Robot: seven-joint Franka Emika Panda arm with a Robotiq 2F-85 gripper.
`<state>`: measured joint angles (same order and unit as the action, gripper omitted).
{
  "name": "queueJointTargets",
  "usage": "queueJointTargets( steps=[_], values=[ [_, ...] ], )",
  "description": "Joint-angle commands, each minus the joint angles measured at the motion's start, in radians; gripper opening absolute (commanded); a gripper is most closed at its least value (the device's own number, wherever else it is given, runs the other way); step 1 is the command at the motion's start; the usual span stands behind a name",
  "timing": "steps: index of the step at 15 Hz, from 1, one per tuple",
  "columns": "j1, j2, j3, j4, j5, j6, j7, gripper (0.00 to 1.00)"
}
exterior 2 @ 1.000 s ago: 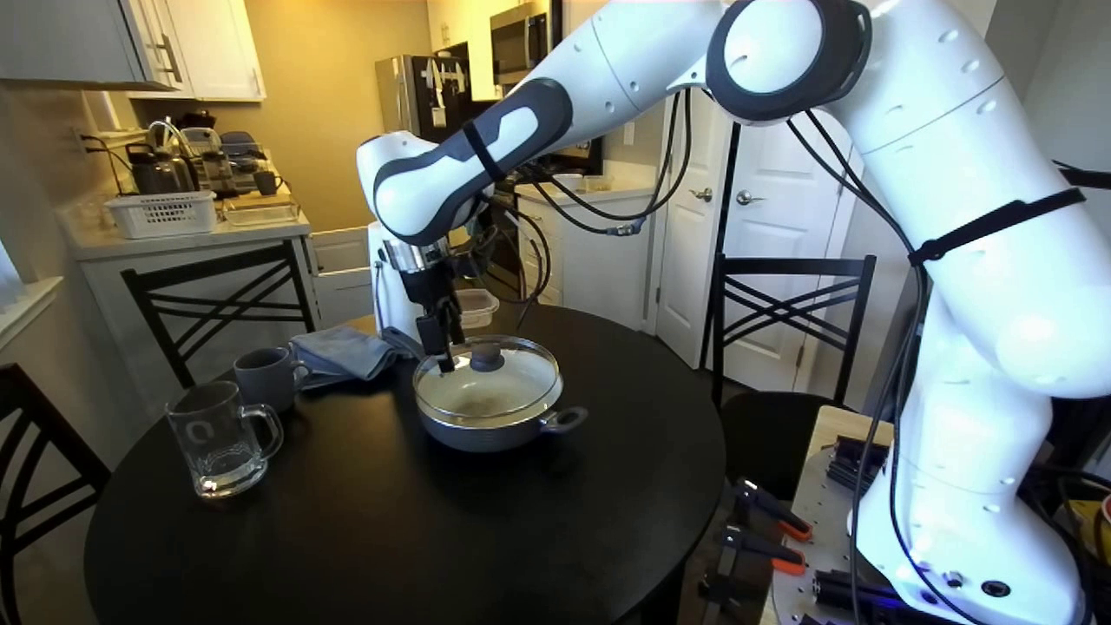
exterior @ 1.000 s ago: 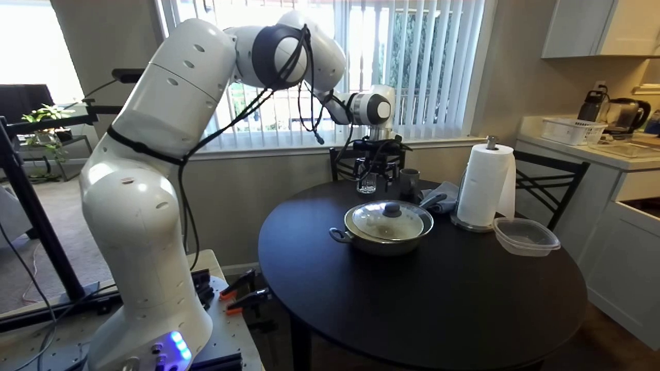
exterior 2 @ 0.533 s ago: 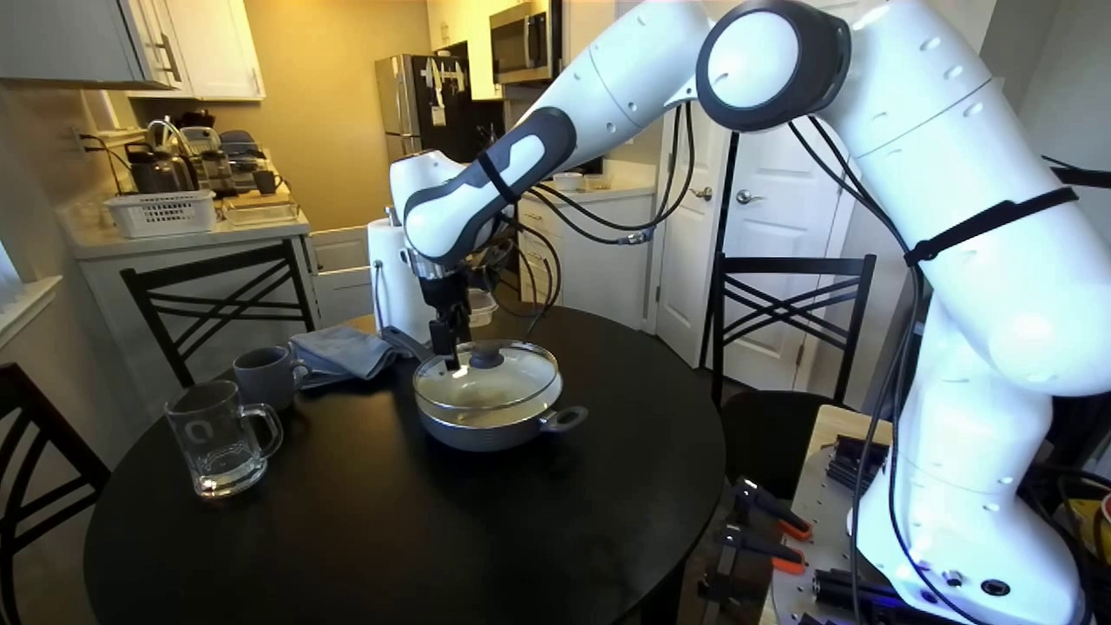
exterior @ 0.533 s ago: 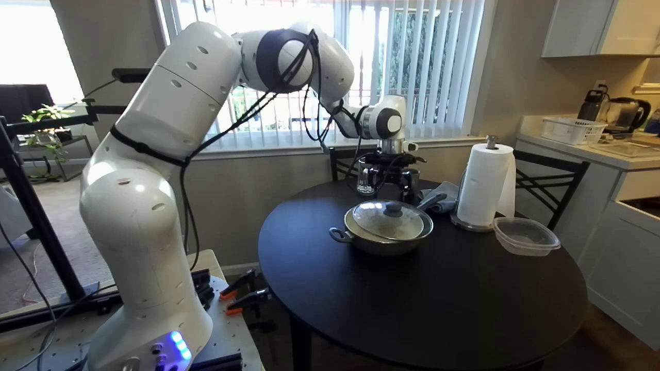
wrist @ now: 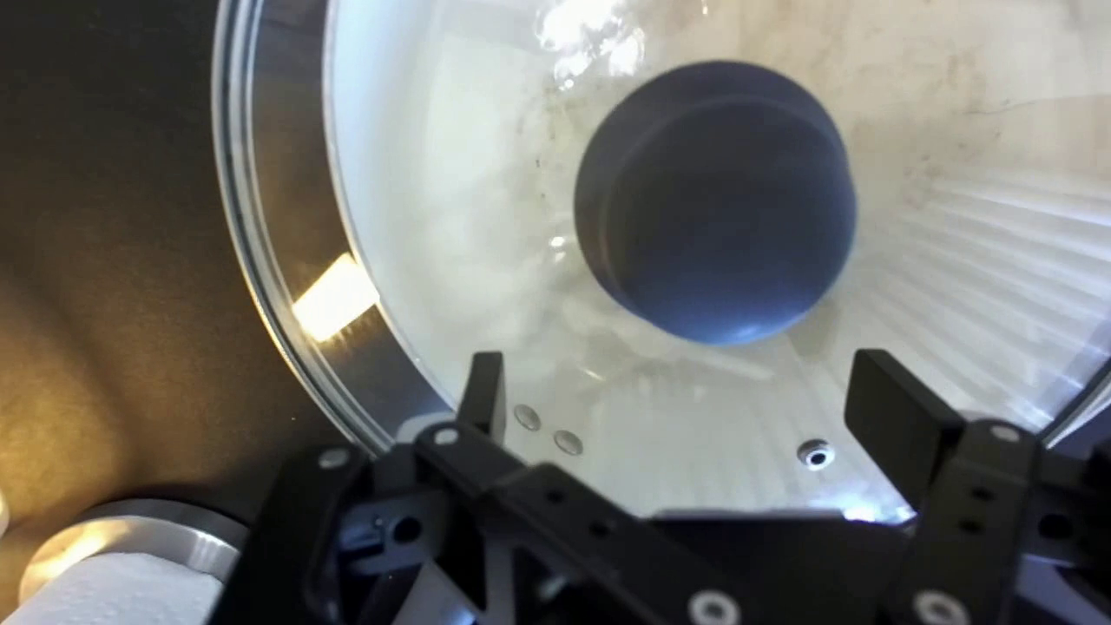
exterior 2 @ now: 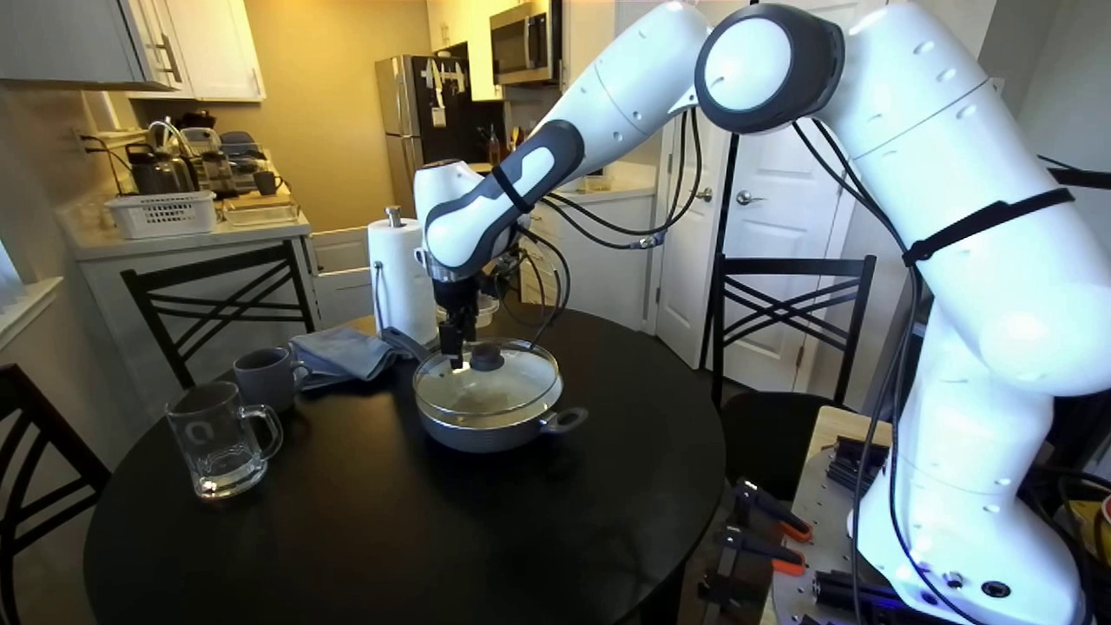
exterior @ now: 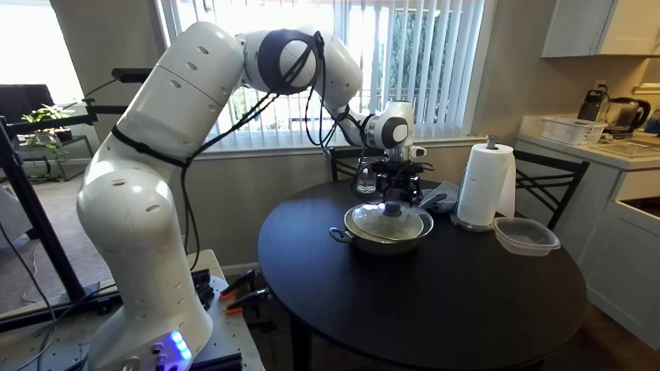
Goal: Place the lid on the pot
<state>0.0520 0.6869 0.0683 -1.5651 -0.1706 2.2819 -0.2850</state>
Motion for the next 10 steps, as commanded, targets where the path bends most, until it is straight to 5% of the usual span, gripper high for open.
queueJointTargets(
  steps=[1,10],
  values=[
    [0.007,-0.040,0.011,-0.038,0.005,-0.017,-0.002,1.00],
    [-0.020,-0.072,0.021,-0.085,0.046,-0.034,0.002,1.00]
  ],
)
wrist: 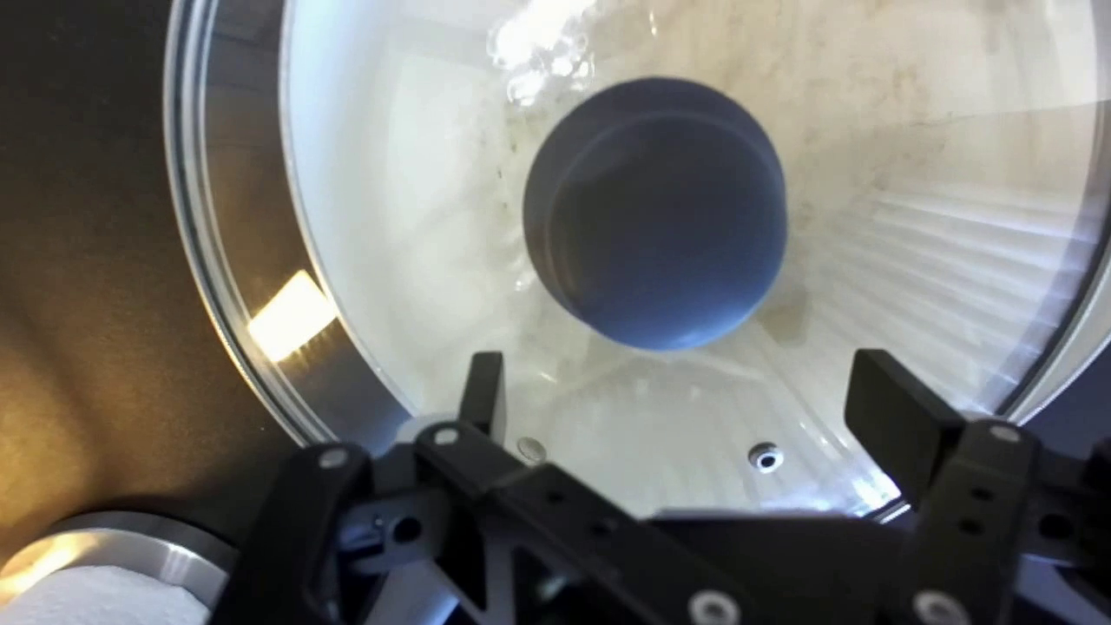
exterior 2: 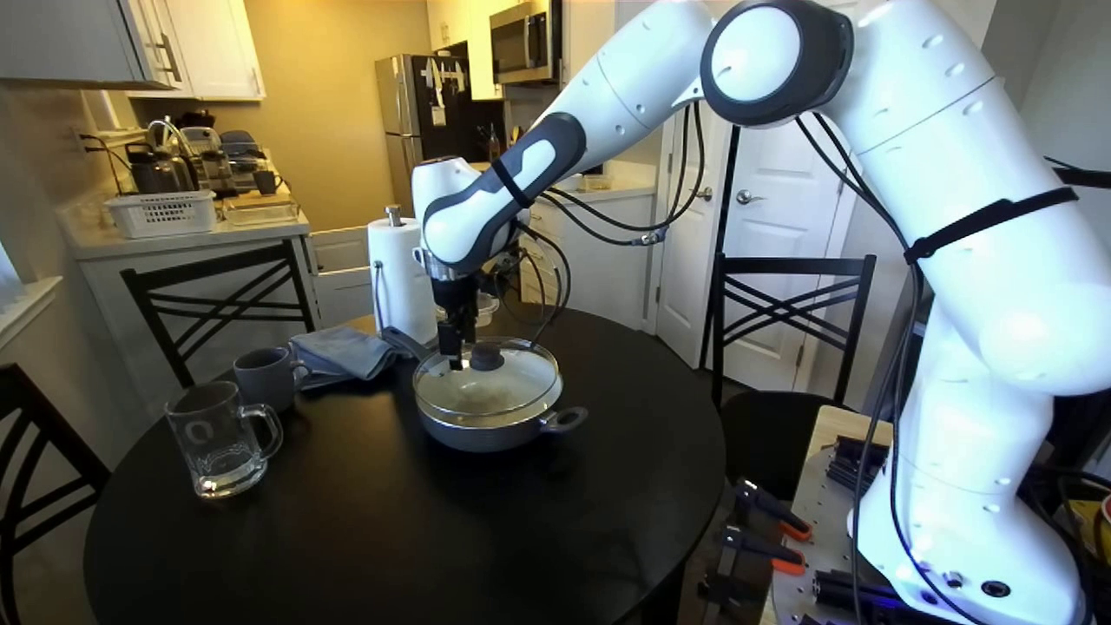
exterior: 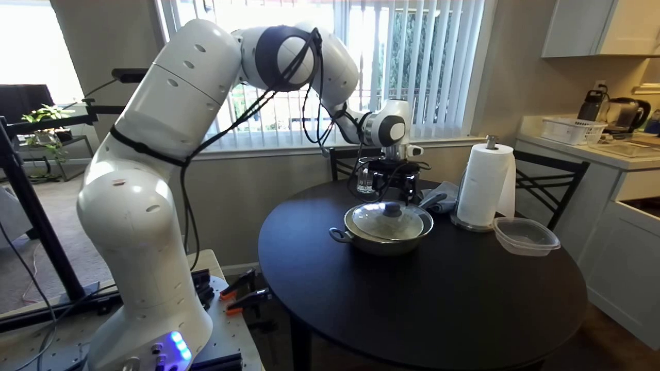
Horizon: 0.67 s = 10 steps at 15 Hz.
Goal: Place the lid on the pot
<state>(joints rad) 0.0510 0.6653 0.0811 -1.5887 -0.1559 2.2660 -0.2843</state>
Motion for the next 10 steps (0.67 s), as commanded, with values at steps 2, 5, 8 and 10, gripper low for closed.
queueJointTargets(
  steps=[2,5,8,10],
  values=[
    [-0.026,-0.063,0.008,-0.081,0.045,-0.018,0.006,1.00],
    [-0.033,-0.087,0.006,-0.112,0.062,-0.017,0.010,1.00],
    [-0.033,-0.108,0.003,-0.134,0.066,-0.019,0.011,0.75],
    [-0.032,-0.116,0.001,-0.139,0.065,-0.025,0.010,0.67]
  ],
)
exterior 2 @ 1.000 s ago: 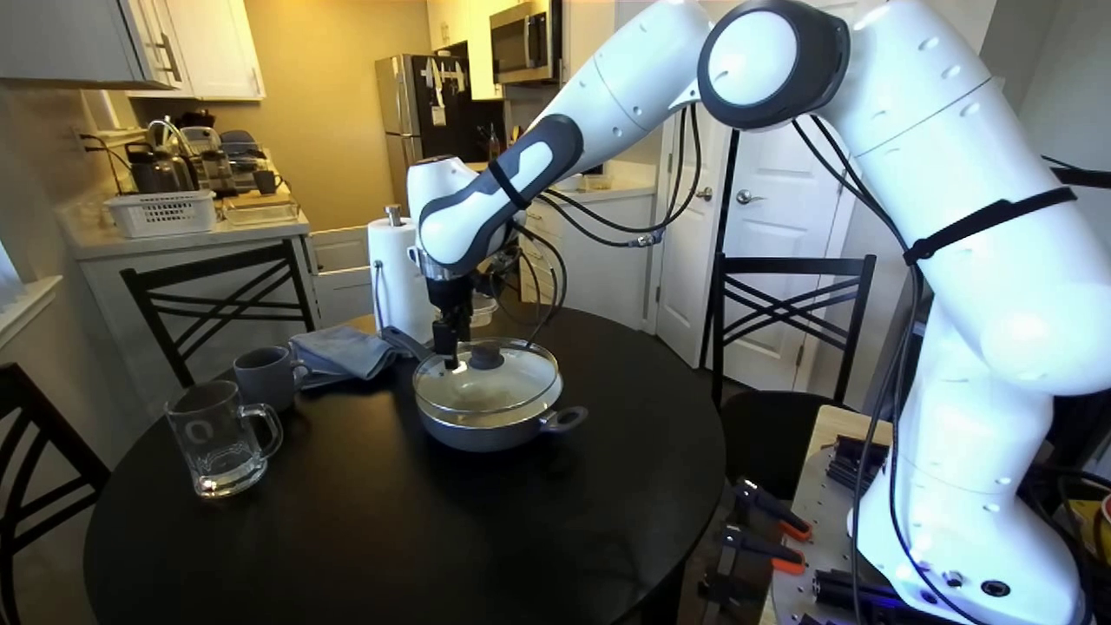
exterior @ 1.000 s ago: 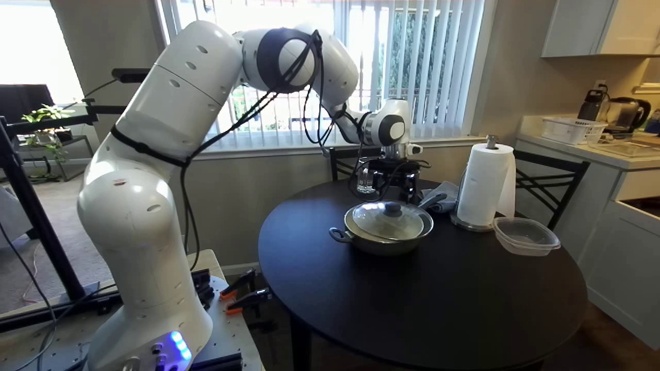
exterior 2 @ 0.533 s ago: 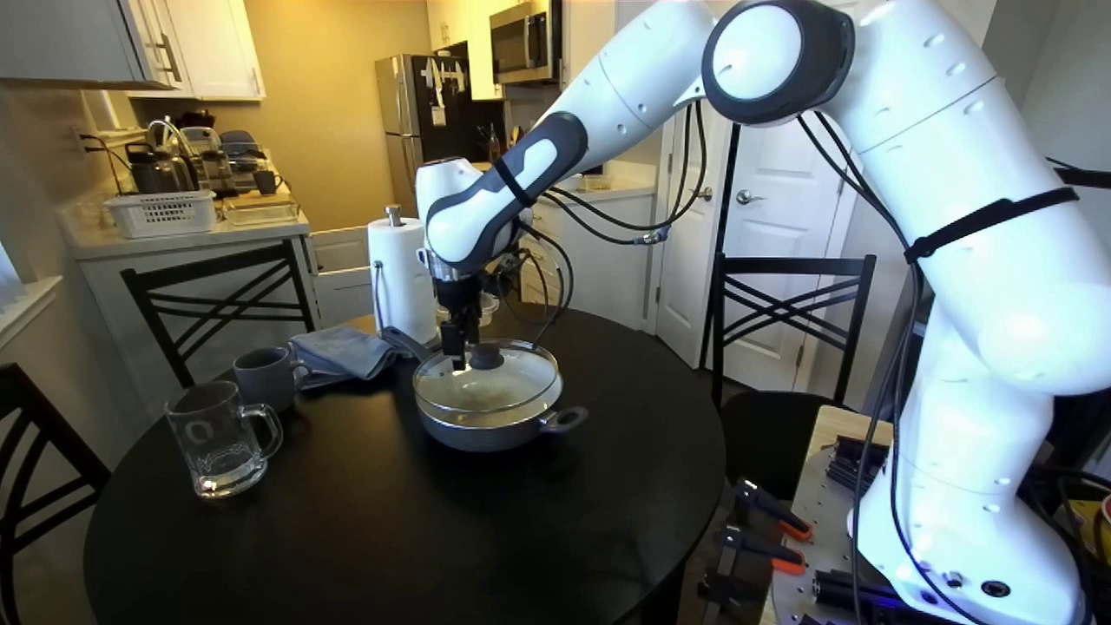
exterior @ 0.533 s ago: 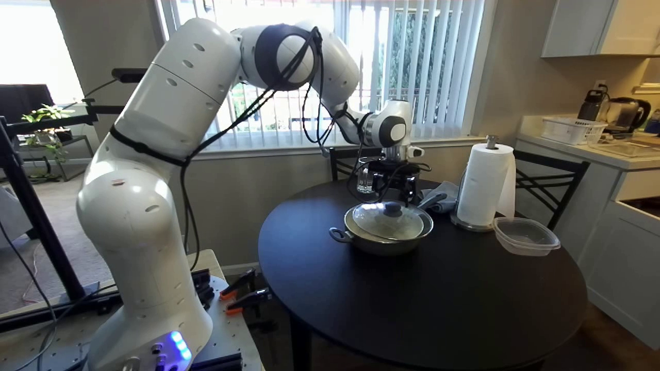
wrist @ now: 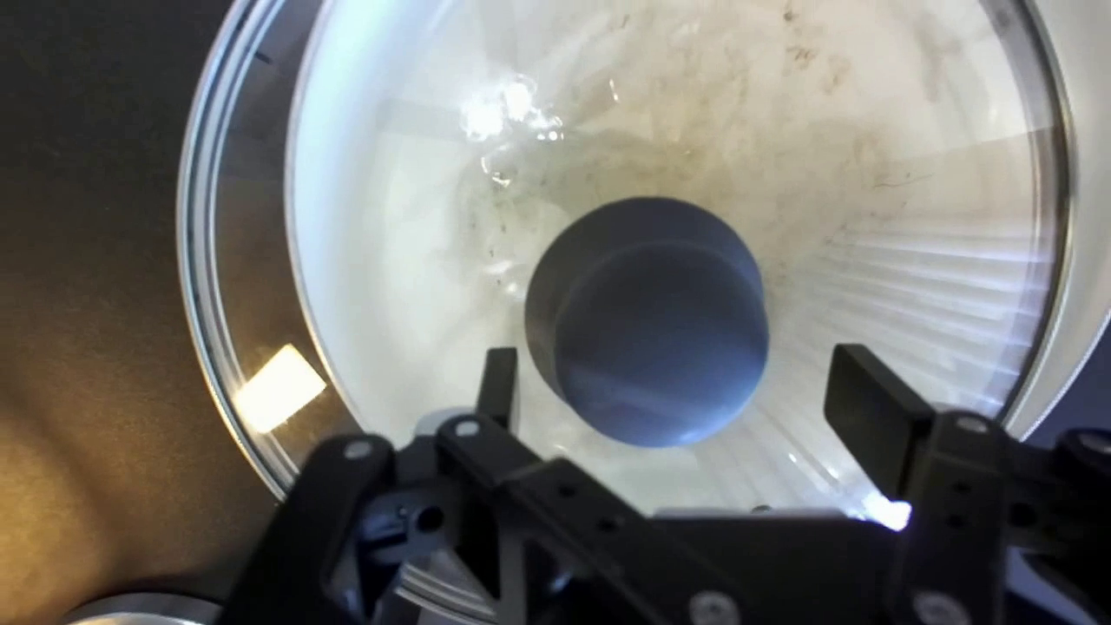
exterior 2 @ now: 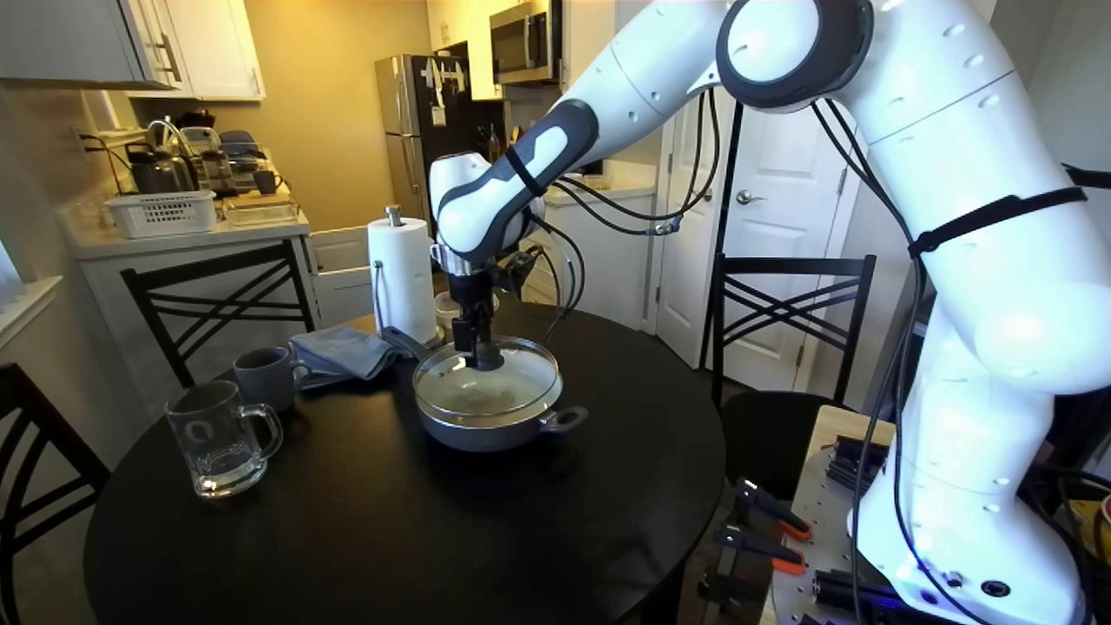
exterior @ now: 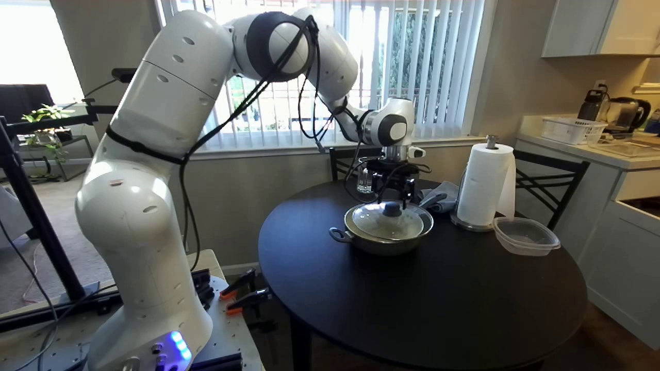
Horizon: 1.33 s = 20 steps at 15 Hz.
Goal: Place the lid on the pot
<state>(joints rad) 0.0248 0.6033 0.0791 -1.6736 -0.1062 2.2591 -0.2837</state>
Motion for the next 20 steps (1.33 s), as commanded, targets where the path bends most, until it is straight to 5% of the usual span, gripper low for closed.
queueJointTargets(
  steps=[1,6,20],
  values=[
    [-0.006,-0.057,0.003,-0.056,0.015,-0.024,0.008,0.60],
    [-0.002,-0.064,0.001,-0.057,0.013,-0.046,0.011,0.32],
    [0.032,-0.065,0.002,0.015,-0.011,-0.191,0.005,0.32]
  ],
)
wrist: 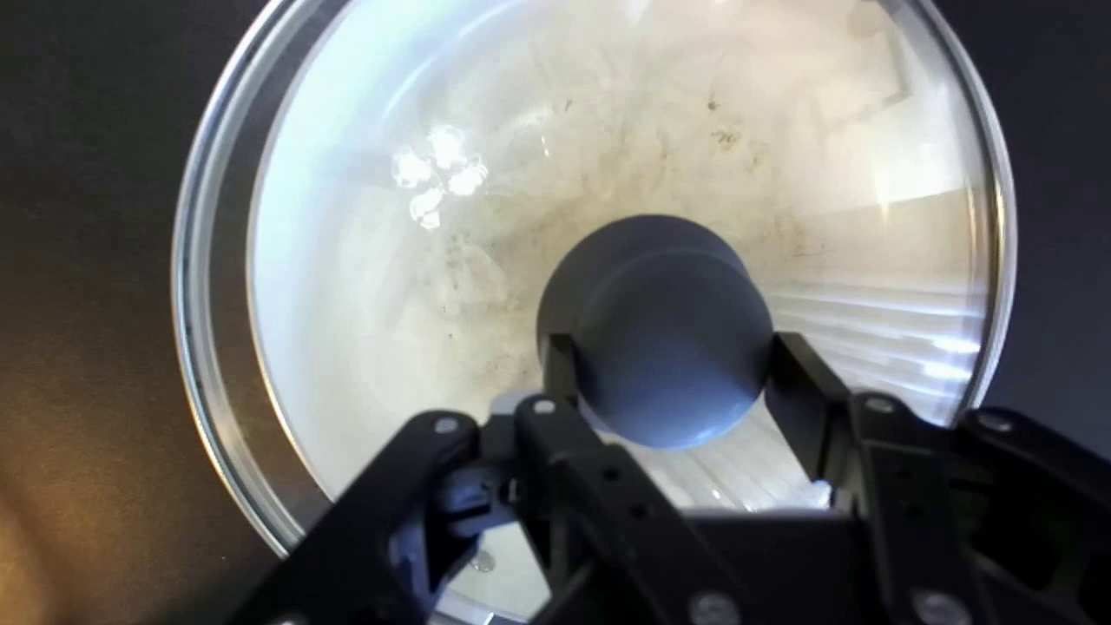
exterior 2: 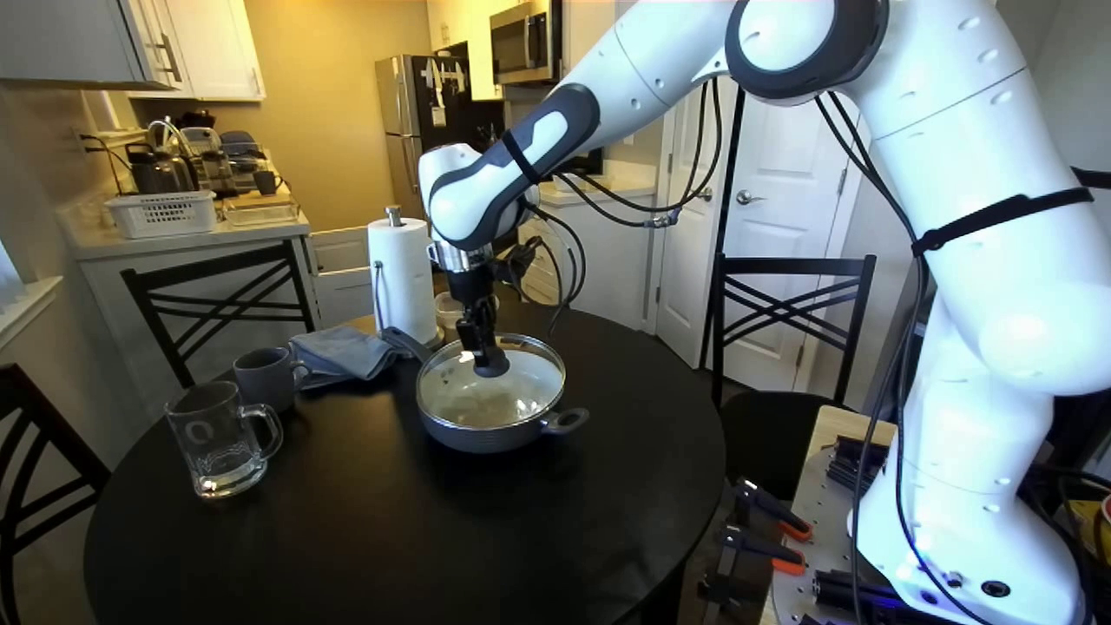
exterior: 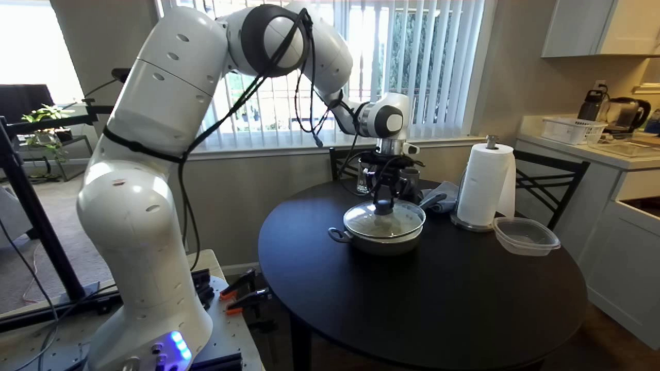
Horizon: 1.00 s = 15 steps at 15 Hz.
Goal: Place the lid on the pot
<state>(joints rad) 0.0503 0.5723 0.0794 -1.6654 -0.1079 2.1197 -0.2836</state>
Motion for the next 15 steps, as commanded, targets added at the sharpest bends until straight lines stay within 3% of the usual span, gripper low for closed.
queueJointTargets(
  steps=[1,10,15],
  values=[
    [0.001,-0.030,0.006,0.011,-0.001,-0.050,-0.008,0.32],
    [-0.120,0.012,0.073,0.024,0.171,-0.014,-0.236,0.32],
    [-0.119,0.059,0.082,0.066,0.183,-0.033,-0.249,0.32]
  ],
)
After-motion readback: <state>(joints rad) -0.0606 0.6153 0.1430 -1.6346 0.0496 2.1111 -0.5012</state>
